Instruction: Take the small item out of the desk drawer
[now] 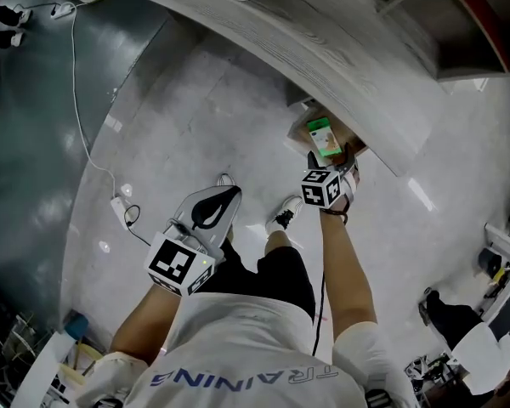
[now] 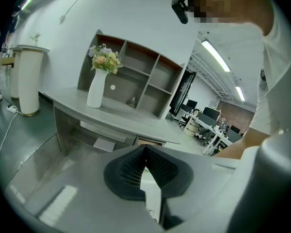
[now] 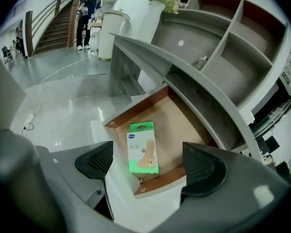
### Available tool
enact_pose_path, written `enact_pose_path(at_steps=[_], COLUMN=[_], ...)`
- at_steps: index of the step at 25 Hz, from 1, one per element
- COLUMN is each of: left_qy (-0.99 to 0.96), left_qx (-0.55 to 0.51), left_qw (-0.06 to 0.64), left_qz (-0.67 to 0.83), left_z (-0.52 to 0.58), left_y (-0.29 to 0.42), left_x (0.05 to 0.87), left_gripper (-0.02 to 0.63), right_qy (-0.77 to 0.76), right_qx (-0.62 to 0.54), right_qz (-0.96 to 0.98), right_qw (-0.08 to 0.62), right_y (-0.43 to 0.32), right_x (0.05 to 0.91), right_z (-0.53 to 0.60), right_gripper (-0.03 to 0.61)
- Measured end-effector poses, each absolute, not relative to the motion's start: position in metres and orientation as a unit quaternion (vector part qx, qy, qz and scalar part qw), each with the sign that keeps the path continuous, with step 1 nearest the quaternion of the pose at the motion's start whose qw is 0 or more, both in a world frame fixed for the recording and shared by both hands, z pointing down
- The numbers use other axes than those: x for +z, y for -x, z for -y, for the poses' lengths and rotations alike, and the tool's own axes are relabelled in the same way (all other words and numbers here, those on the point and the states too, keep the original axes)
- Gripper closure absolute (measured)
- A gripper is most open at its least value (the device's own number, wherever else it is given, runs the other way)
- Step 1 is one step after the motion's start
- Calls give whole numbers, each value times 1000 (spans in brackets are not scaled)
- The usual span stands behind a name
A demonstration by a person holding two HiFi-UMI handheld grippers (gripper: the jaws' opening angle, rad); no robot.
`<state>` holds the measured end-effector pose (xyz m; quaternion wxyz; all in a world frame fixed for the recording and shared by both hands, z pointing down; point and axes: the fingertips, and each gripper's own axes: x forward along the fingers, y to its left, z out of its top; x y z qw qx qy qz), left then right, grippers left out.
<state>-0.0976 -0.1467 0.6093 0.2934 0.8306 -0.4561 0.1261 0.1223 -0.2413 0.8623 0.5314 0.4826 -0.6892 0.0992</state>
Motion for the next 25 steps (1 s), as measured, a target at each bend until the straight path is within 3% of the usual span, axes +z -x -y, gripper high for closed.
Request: enact_pose_path(at_steps=[15, 25], left_qy=[-805, -802], left_qx=[124, 124], left_qw=[328, 336], left_qz=[478, 478], left_z=[146, 147], left_y=[137, 144], left_x=[652, 657], left_gripper=[615, 615], right_qy=[-489, -498], right_qx=[86, 80], right_qz=[631, 619], right_qw=[596, 602], right_y=[-127, -127], right_x=[937, 943], right_z=[269, 271], right_gripper=[146, 227])
